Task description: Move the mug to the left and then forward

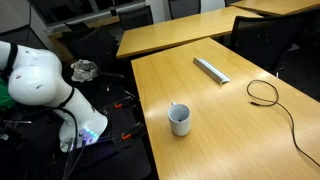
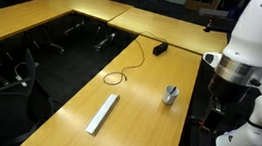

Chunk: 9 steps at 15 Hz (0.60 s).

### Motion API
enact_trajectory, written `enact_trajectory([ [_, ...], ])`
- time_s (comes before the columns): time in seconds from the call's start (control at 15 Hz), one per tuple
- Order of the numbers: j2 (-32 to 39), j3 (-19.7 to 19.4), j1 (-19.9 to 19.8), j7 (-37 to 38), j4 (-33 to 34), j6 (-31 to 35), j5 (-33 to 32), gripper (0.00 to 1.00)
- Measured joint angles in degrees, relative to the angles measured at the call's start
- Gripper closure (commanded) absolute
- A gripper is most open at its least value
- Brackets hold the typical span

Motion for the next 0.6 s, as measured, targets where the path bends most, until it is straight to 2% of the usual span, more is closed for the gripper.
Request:
enact_trajectory([
  [0.6,0.4,0.2,-0.9,0.0,-0.1,0.8,-0.3,0.00],
])
